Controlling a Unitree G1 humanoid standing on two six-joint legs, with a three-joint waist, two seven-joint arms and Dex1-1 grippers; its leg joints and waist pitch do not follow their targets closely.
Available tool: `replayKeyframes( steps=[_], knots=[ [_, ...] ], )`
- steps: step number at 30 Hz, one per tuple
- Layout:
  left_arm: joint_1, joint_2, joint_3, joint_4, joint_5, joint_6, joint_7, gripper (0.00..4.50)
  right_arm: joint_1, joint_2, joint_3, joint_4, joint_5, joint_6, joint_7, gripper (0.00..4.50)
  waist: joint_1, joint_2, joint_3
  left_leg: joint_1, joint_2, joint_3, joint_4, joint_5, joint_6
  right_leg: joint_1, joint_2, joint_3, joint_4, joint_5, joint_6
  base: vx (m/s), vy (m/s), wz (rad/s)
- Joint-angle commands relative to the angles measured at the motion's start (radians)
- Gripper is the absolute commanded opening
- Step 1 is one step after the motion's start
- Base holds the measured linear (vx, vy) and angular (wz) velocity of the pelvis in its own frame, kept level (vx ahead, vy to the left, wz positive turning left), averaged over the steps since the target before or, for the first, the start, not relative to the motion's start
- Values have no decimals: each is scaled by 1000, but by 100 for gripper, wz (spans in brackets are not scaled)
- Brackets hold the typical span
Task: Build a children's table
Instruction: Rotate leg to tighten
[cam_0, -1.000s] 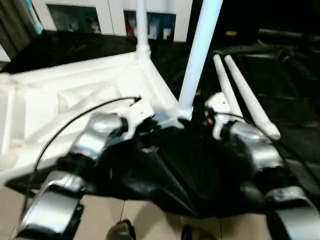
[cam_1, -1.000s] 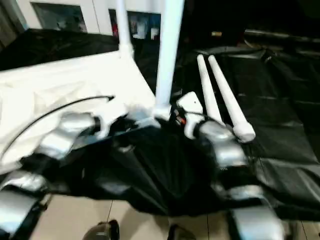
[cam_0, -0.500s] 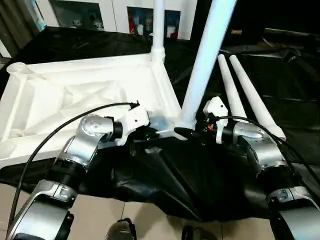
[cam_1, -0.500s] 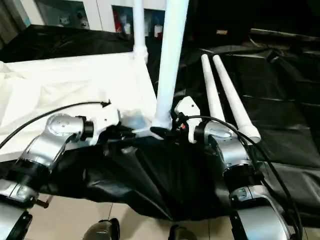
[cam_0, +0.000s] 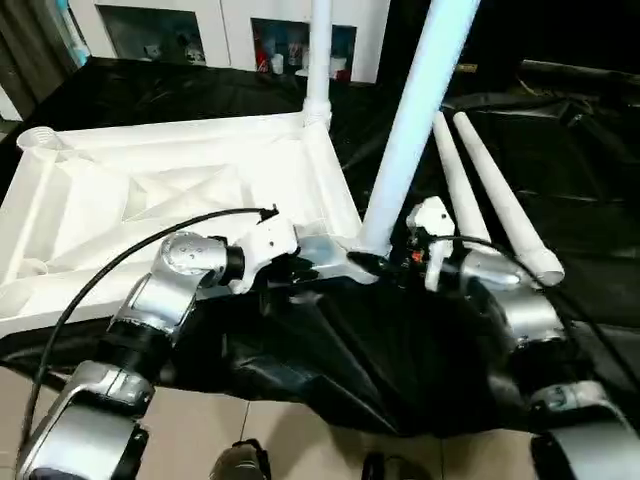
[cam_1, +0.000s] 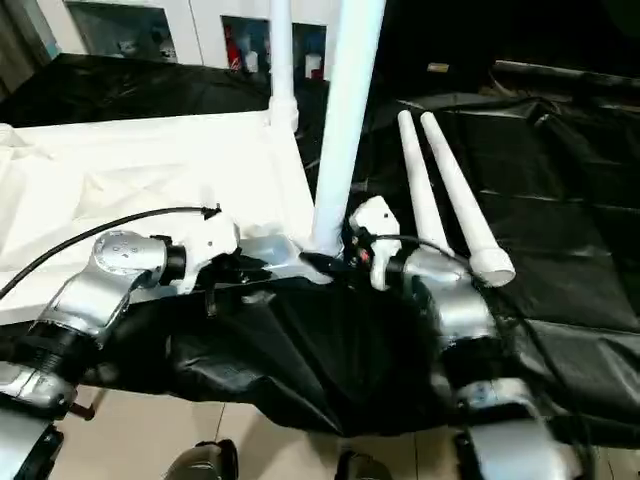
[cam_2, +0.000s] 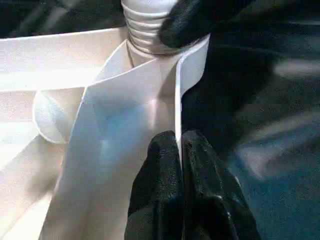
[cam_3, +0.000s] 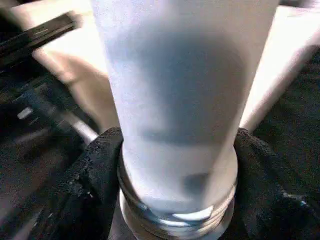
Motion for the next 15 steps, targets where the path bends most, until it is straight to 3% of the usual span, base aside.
replayKeyframes(
  steps=[1,4,7,8,9,10,13,15],
  knots=[
    [-3,-34,20,42,-13,14,86,0,11,13,-13,58,-19,23,-91,275,-2,-11,-81,31,19,-13,-65,-308,15,45,-46,30,-85,-375,-186,0,0,0],
    [-87,-127,40,153,9,65,261,0,-7,105,-53,125,-36,29,-351,275,-4,-2,-79,35,16,-18,-68,-355,-7,40,-48,30,-94,-444,-159,0,0,0],
    [-125,-181,52,198,-1,82,324,0,-28,163,-55,160,-52,35,-457,275,-5,-8,-76,38,13,-19,-69,-389,-16,34,-48,28,-105,-489,-142,0,0,0],
    [-131,-189,53,205,0,82,331,0,-32,173,-52,166,-57,34,-470,275,-7,2,-75,38,12,-20,-72,-410,-18,32,-45,26,-109,-503,-134,0,0,0],
    [-153,-219,48,231,8,71,358,0,-54,216,-28,190,-82,16,-503,275,-6,4,-76,37,11,-23,-72,-413,-19,34,-47,25,-109,-503,-133,0,0,0],
    [-164,-233,42,242,17,61,368,0,-64,237,-11,201,-94,-3,-505,275,-8,3,-77,35,9,-24,-74,-413,-19,37,-47,23,-111,-501,-126,0,0,0],
    [-171,-234,39,254,21,43,362,0,-68,243,-18,188,-72,-22,-464,344,-4,6,-81,34,10,-23,-77,-399,4,40,-46,23,-115,-463,-123,0,0,0],
    [-174,-227,36,259,19,28,339,0,-70,235,-23,177,-65,-39,-429,351,-4,7,-82,30,10,-23,-78,-394,12,42,-44,23,-111,-437,-130,0,0,0]
  ],
)
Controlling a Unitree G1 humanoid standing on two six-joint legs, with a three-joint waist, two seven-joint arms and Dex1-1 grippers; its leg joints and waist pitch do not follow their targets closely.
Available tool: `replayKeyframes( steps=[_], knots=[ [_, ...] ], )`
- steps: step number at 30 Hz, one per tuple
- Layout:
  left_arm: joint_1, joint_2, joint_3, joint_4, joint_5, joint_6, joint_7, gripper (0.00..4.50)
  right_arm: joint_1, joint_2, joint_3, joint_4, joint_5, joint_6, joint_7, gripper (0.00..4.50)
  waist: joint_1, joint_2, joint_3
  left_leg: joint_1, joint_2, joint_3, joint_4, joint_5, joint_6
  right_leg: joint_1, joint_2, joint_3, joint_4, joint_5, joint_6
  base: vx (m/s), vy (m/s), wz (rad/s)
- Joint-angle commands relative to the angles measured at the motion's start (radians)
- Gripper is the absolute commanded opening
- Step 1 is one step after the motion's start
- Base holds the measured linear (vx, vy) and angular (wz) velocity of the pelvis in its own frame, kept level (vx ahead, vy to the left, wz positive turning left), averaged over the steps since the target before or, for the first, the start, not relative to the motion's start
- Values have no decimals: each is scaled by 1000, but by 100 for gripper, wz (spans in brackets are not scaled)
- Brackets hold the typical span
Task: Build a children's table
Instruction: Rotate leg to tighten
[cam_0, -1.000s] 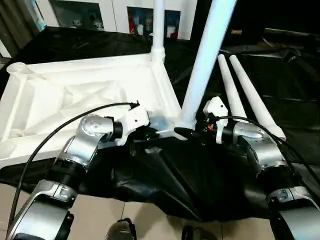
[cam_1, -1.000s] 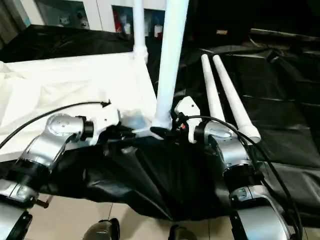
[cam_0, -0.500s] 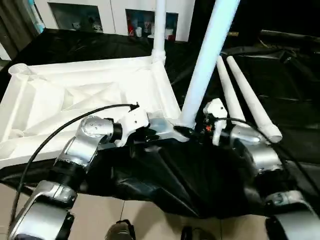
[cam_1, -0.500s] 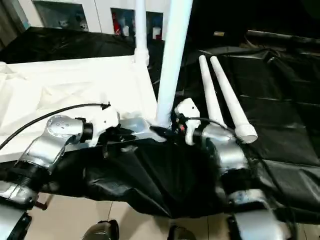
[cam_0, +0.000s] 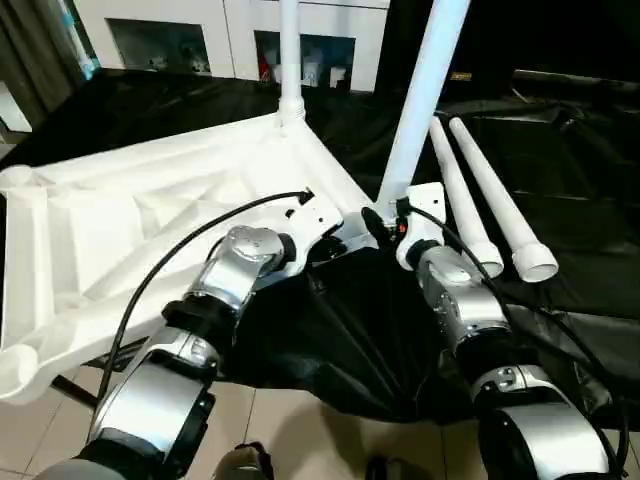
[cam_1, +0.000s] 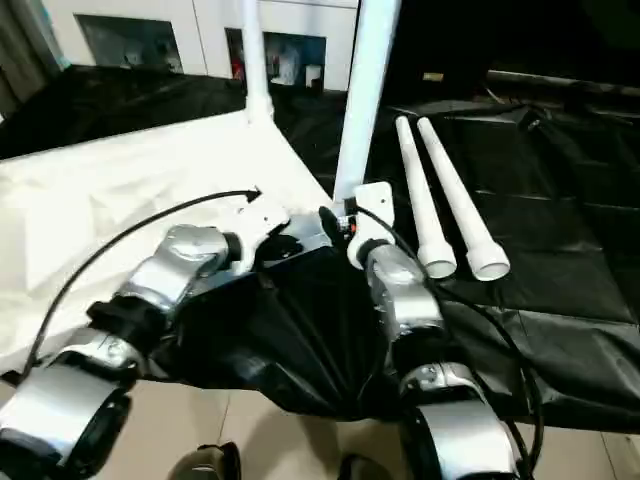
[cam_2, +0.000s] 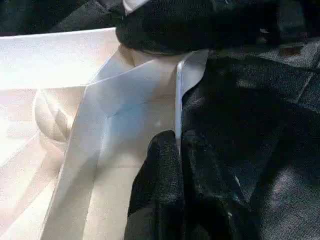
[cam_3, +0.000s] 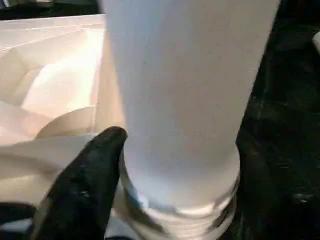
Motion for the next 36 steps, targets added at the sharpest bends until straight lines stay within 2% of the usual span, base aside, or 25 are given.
replayKeyframes(
  steps=[1,4,6,9,12,13,17,20,27,29,31,36],
  knots=[
    [-17,-26,18,-3,-34,-48,37,0,20,51,60,11,12,5,121,362,-1,-4,-74,31,18,-21,-72,-396,14,37,-44,22,-91,-426,-137,0,0,0],
    [-8,-10,14,-14,-43,-61,-6,0,22,30,59,-3,21,1,165,374,0,-7,-75,28,19,-20,-71,-380,25,40,-44,22,-88,-400,-151,0,0,0],
    [22,35,10,-37,-57,-98,-98,0,39,-39,78,-61,38,-1,320,374,0,-9,-75,25,18,-19,-70,-370,35,44,-44,22,-88,-390,-156,0,0,0],
    [46,61,9,-57,-72,-133,-168,0,50,-91,98,-84,27,-8,388,374,3,-14,-79,19,20,-17,-67,-325,53,49,-45,24,-80,-343,-169,0,0,0],
    [79,93,6,-97,-99,-136,-261,0,63,-147,113,-113,18,-18,464,374,5,-13,-79,24,23,-12,-63,-304,58,43,-46,24,-79,-340,-188,0,0,0],
    [91,104,4,-111,-107,-141,-288,0,68,-164,113,-126,23,-17,496,374,6,-13,-82,20,24,-12,-61,-279,64,48,-46,23,-73,-309,-197,0,0,0],
    [126,139,5,-159,-151,-149,-393,0,85,-225,117,-185,53,6,627,374,12,-9,-85,19,28,-6,-55,-222,89,47,-39,21,-57,-191,-239,0,0,0],
    [144,166,0,-187,-162,-159,-445,0,94,-264,140,-209,55,8,705,374,17,-9,-86,21,31,-4,-52,-203,102,47,-36,20,-49,-138,-260,0,0,0],
    [159,199,0,-202,-157,-165,-480,0,98,-290,151,-214,57,20,772,374,21,-12,-84,21,30,-1,-52,-221,95,47,-39,24,-50,-165,-252,0,0,0],
    [161,203,0,-206,-158,-163,-482,0,99,-292,153,-217,55,22,779,348,21,-14,-82,22,30,-2,-54,-242,83,46,-42,25,-56,-220,-236,0,0,0],
    [165,207,1,-210,-161,-163,-485,0,101,-296,157,-221,56,24,789,331,20,-15,-82,22,30,-2,-55,-243,76,45,-42,25,-57,-236,-226,0,0,0],
    [165,205,4,-211,-162,-164,-484,0,109,-283,153,-230,68,35,795,286,20,-14,-84,22,30,-2,-53,-224,81,46,-40,25,-52,-199,-234,0,0,0]
  ],
)
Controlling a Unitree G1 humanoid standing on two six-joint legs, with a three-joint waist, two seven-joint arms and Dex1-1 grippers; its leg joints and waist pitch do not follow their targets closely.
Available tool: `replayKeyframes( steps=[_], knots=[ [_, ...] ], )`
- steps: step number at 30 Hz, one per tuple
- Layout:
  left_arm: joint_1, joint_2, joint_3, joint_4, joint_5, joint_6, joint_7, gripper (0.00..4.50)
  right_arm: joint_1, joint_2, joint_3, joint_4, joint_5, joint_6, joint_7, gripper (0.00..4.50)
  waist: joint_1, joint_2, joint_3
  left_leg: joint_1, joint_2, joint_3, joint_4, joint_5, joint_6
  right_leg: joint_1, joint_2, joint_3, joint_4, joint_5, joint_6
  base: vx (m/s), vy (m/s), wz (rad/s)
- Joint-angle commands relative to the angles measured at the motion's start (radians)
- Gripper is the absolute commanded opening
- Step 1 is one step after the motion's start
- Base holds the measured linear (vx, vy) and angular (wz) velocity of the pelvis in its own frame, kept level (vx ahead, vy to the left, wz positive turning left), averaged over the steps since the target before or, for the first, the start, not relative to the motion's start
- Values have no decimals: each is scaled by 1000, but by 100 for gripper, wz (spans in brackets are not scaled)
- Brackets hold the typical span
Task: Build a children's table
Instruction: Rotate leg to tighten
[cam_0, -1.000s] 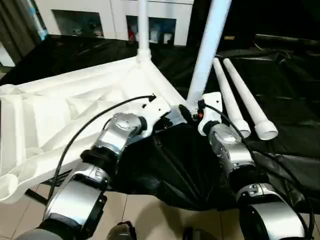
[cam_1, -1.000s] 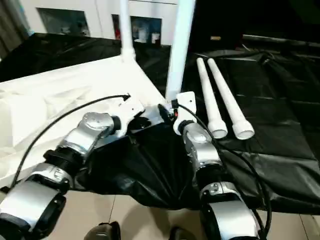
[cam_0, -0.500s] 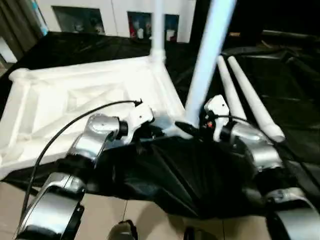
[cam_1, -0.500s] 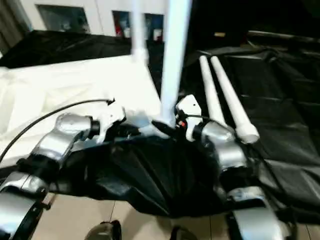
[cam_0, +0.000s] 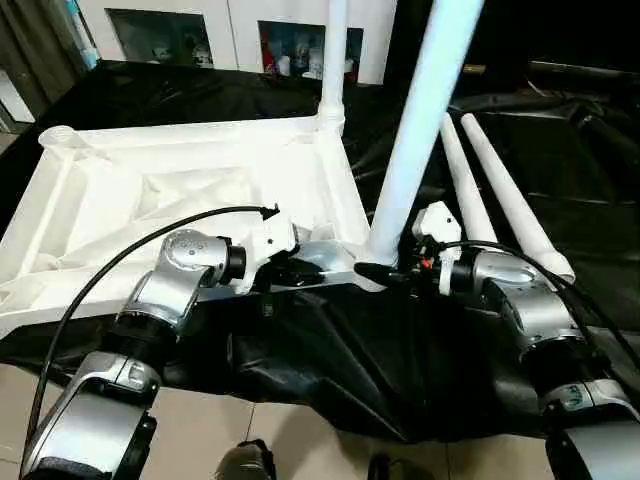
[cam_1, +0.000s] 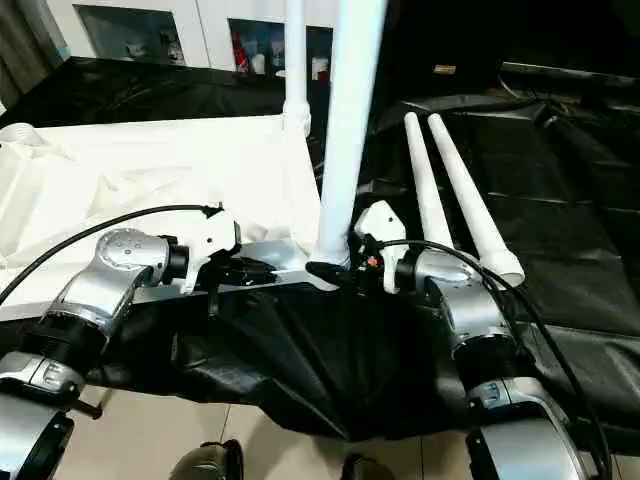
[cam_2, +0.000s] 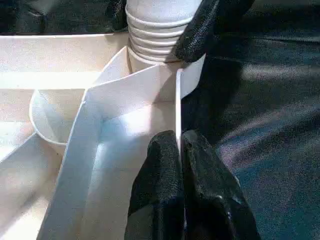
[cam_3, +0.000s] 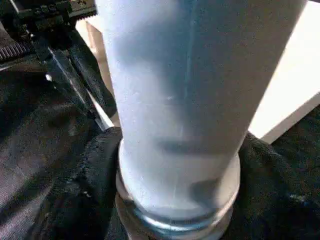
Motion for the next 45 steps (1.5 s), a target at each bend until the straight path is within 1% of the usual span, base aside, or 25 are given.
replayKeyframes(
  steps=[1,4,7,8,12,14,15,16,17,18,19,20,21,22,23,24,26,31,33,35,36,38,39,42,45],
  knots=[
    [18,-12,1,-18,-39,-16,-23,0,15,2,0,-32,12,15,12,282,-2,-18,-83,27,22,-8,-53,-223,83,53,-41,28,-55,-203,-240,0,0,0],
    [17,-17,-1,-14,-39,-15,-15,0,32,8,3,-45,14,19,15,274,-1,-16,-83,26,22,-8,-53,-219,85,54,-41,28,-55,-199,-239,0,0,0],
    [2,-31,-5,21,-3,-15,55,0,46,37,-11,-19,-1,11,-68,272,-2,-14,-81,27,22,-8,-55,-234,77,51,-42,29,-58,-218,-235,0,0,0],
    [-18,-45,-6,56,26,-10,120,0,42,66,-33,8,-1,39,-152,272,-4,-14,-80,28,22,-10,-58,-251,69,50,-43,28,-62,-245,-228,0,0,0],
    [-67,-94,2,117,59,18,254,0,39,122,-55,59,-32,49,-335,272,-8,-14,-74,39,21,-13,-65,-322,25,41,-45,32,-79,-368,-193,0,0,0],
    [-111,-149,3,157,78,64,351,0,26,184,-83,106,-55,51,-528,272,-14,-15,-71,35,18,-16,-69,-347,8,40,-48,31,-84,-422,-174,0,0,0],
    [-116,-156,3,162,79,70,364,0,24,191,-88,111,-55,53,-549,272,-14,-9,-72,39,18,-17,-69,-354,-1,37,-48,31,-85,-433,-170,0,0,0],
    [-130,-175,6,175,83,86,398,0,17,213,-101,127,-55,57,-607,272,-17,-13,-71,39,16,-19,-71,-371,-6,38,-48,29,-90,-460,-161,0,0,0],
    [-146,-200,12,192,83,104,438,0,7,239,-109,145,-60,60,-666,272,-16,-9,-72,39,16,-21,-71,-379,-7,39,-49,28,-93,-471,-151,0,0,0],
    [-157,-221,13,208,83,112,465,0,-6,263,-109,164,-66,57,-706,272,-19,-11,-70,38,16,-19,-72,-383,-7,37,-47,29,-95,-472,-148,0,0,0],
    [-164,-234,13,221,85,112,481,0,-13,279,-108,175,-72,54,-731,272,-20,-6,-72,39,14,-21,-72,-395,-12,35,-47,28,-97,-480,-146,0,0,0],
    [-169,-246,11,231,87,109,492,0,-20,293,-96,184,-84,44,-735,272,-22,-9,-71,39,13,-22,-73,-406,-12,37,-46,26,-98,-486,-140,0,0,0],
    [-173,-261,10,244,90,100,499,0,-27,308,-72,191,-102,31,-726,272,-22,-7,-71,38,13,-23,-73,-409,-10,37,-46,25,-100,-487,-138,0,0,0],
    [-175,-271,10,251,91,94,502,0,-28,319,-58,191,-107,17,-709,307,-23,-8,-70,40,11,-22,-73,-422,-8,34,-45,25,-104,-494,-130,0,0,0],
    [-177,-278,10,256,91,87,502,0,-29,329,-58,191,-100,6,-696,307,-22,-7,-70,41,12,-23,-74,-431,-4,34,-47,26,-105,-499,-129,0,0,0],
    [-177,-278,10,256,91,87,502,0,-29,329,-58,191,-100,6,-696,327,-22,-8,-70,40,12,-24,-74,-432,-2,35,-47,25,-106,-498,-129,0,0,0],
    [-174,-278,9,252,87,74,485,0,-31,330,-79,183,-72,-8,-669,341,-22,-9,-73,36,14,-25,-76,-416,4,39,-46,26,-101,-468,-134,0,0,0],
    [-145,-233,-2,214,73,30,395,0,-28,273,-87,136,-45,-33,-558,388,-21,-9,-75,33,15,-23,-75,-406,17,43,-46,26,-97,-430,-151,0,0,0],
    [-128,-210,-7,197,65,7,346,0,-21,240,-76,105,-35,-21,-482,388,-20,-9,-77,29,15,-22,-74,-382,26,48,-47,27,-94,-395,-161,0,0,0],
    [-110,-182,-11,177,58,-7,298,0,-8,196,-54,64,-26,-4,-384,388,-16,-10,-81,27,17,-18,-70,-336,47,53,-45,29,-85,-316,-181,0,0,0],
    [-90,-148,-17,158,50,-30,232,0,11,143,-26,15,-15,11,-279,388,-16,-9,-82,26,17,-18,-69,-325,51,54,-45,29,-83,-304,-188,0,0,0],
    [-78,-125,-22,149,49,-47,194,0,23,112,-10,-14,-8,21,-218,388,-11,-9,-84,23,18,-16,-65,-298,63,60,-43,27,-78,-276,-195,0,0,0],
    [-73,-118,-22,143,44,-52,178,0,27,101,-5,-23,-6,26,-200,388,-11,-6,-90,21,20,-14,-61,-256,70,60,-41,25,-67,-217,-217,0,0,0],
    [-39,-79,-15,93,0,-65,72,0,40,45,8,-55,-1,44,-97,388,-10,-7,-91,20,20,-13,-57,-229,76,64,-40,22,-58,-157,-248,0,0,0],
    [-21,-57,-14,61,-18,-62,23,0,43,24,7,-69,7,62,-53,388,-10,-3,-91,24,23,-11,-55,-226,84,61,-40,23,-54,-130,-271,0,0,0]
  ],
)
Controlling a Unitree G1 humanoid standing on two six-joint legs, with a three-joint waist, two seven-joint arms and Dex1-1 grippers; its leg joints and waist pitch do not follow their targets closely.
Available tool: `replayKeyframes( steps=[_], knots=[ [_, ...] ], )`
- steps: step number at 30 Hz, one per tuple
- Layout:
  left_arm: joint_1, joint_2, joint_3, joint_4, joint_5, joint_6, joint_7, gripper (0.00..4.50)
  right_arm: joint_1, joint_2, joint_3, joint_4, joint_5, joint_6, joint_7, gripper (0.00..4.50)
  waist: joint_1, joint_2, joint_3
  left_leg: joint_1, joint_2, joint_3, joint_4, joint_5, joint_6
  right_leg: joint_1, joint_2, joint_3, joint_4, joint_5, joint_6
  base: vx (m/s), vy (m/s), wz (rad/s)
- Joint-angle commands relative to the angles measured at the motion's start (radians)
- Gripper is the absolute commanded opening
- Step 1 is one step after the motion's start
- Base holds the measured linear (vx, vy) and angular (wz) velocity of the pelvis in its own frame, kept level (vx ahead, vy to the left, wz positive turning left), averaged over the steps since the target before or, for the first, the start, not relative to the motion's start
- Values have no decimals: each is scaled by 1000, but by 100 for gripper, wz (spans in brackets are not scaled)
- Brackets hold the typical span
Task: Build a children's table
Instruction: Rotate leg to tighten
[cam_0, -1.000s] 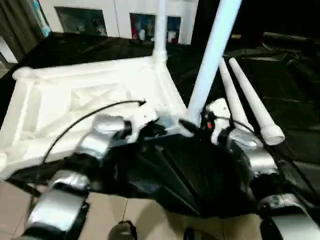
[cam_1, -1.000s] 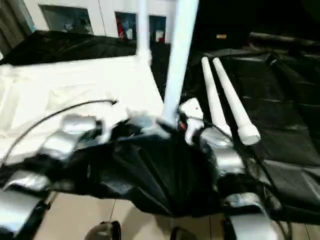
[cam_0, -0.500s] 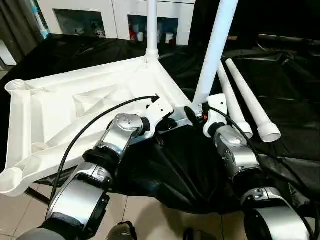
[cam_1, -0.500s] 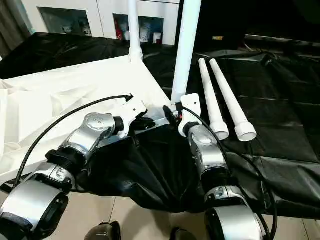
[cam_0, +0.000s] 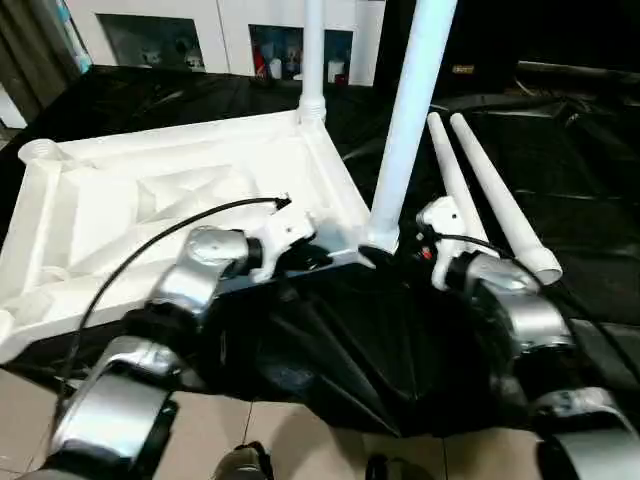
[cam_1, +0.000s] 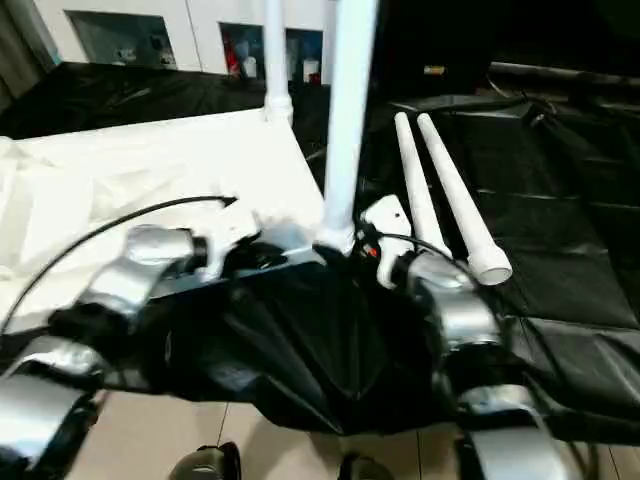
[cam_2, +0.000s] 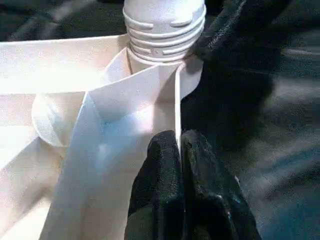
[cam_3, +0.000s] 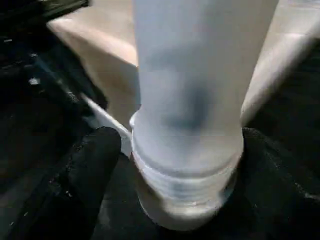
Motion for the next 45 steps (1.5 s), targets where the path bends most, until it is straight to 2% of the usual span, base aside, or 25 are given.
replayKeyframes(
  steps=[1,4,7,10,16,19,21,23,25,27,28,30,31,32,33,34,35,37,39,40,42,45],
  knots=[
    [32,2,-16,-44,-52,-21,-89,0,8,-10,34,-48,23,39,68,388,5,-2,-87,23,23,-9,-51,-230,84,59,-41,25,-53,-128,-277,0,0,0],
    [44,27,-20,-60,-55,-21,-122,0,9,-24,40,-58,24,56,90,388,7,0,-86,27,25,-8,-52,-248,76,56,-41,27,-52,-138,-275,0,0,0],
    [52,39,-18,-74,-61,-17,-137,0,8,-22,39,-61,26,66,100,388,11,-2,-82,30,25,-6,-55,-277,61,52,-43,30,-56,-184,-265,0,0,0],
    [56,42,-16,-81,-62,-12,-141,0,7,-18,37,-61,31,72,107,356,12,-4,-79,31,25,-7,-57,-295,46,51,-45,32,-60,-222,-249,0,0,0],
    [59,47,-9,-86,-58,-4,-139,0,20,-11,47,-86,44,99,114,314,15,-4,-82,28,24,-7,-54,-255,54,53,-42,30,-54,-175,-248,0,0,0],
    [49,41,-3,-67,-45,-5,-94,0,31,15,36,-77,42,105,65,286,15,-4,-82,28,23,-7,-53,-257,54,52,-44,31,-55,-181,-249,0,0,0],
    [24,27,0,-25,-10,4,-4,0,24,45,22,-27,7,77,-51,285,13,-4,-81,29,22,-7,-54,-268,46,50,-44,31,-57,-203,-243,0,0,0],
    [2,15,1,9,17,11,67,0,15,69,5,15,-15,61,-145,280,6,-5,-78,34,20,-9,-59,-314,16,45,-47,33,-68,-290,-225,0,0,0],
    [-65,-41,17,95,51,48,243,0,-9,158,-77,111,-27,77,-449,280,0,-5,-74,35,18,-10,-62,-335,-4,41,-49,35,-75,-350,-205,0,0,0],
    [-102,-82,24,132,63,74,338,0,-17,201,-110,154,-37,88,-611,279,-6,-5,-73,38,15,-14,-65,-357,-27,37,-49,32,-80,-410,-183,0,0,0],
    [-110,-93,27,139,62,80,357,0,-19,209,-113,162,-40,87,-634,279,-6,-7,-72,41,15,-15,-66,-369,-28,37,-50,32,-86,-430,-171,0,0,0],
    [-123,-114,32,152,59,93,390,0,-22,224,-113,175,-45,80,-668,279,-4,-6,-72,38,15,-15,-66,-375,-16,37,-48,32,-90,-428,-157,0,0,0],
    [-142,-156,34,177,55,100,437,0,-34,258,-102,198,-59,58,-714,279,-4,-7,-72,37,13,-15,-66,-378,-11,37,-48,32,-92,-429,-152,0,0,0],
    [-146,-165,34,182,55,100,445,0,-37,265,-99,202,-62,55,-722,279,-4,-5,-72,39,14,-15,-66,-382,-13,34,-49,32,-92,-431,-150,0,0,0],
    [-159,-194,32,199,53,94,464,0,-54,289,-85,224,-78,35,-743,279,-2,3,-71,40,14,-16,-67,-389,-15,33,-47,32,-93,-431,-150,0,0,0],
    [-160,-199,31,201,53,93,464,0,-58,293,-81,227,-81,30,-742,279,-5,-3,-71,37,13,-17,-68,-396,-16,36,-48,31,-94,-431,-148,0,0,0],
    [-162,-208,29,203,52,89,463,0,-65,298,-71,232,-87,16,-731,279,-3,1,-71,35,12,-18,-69,-397,-15,39,-48,30,-92,-428,-147,0,0,0],
    [-171,-220,21,223,59,56,451,0,-85,311,-90,242,-72,-29,-711,348,-4,-1,-72,34,12,-18,-69,-402,-8,38,-47,30,-93,-417,-145,0,0,0],
    [-165,-212,15,218,64,38,429,0,-91,300,-92,238,-62,-42,-688,350,-3,0,-72,34,12,-18,-69,-402,-3,39,-46,30,-93,-411,-146,0,0,0],
    [-165,-212,15,218,64,38,429,0,-91,300,-92,238,-62,-42,-688,365,-7,-3,-74,24,12,-21,-71,-385,2,48,-47,28,-88,-387,-146,0,0,0],
    [-148,-182,6,205,64,4,368,0,-96,264,-86,215,-42,-44,-599,365,-7,-3,-76,26,12,-20,-69,-379,11,47,-45,27,-88,-376,-149,0,0,0],
    [-124,-153,-3,185,57,-19,299,0,-91,216,-67,182,-29,-35,-485,365,-6,-5,-77,24,12,-16,-65,-339,29,49,-46,29,-83,-318,-174,0,0,0]
  ],
)
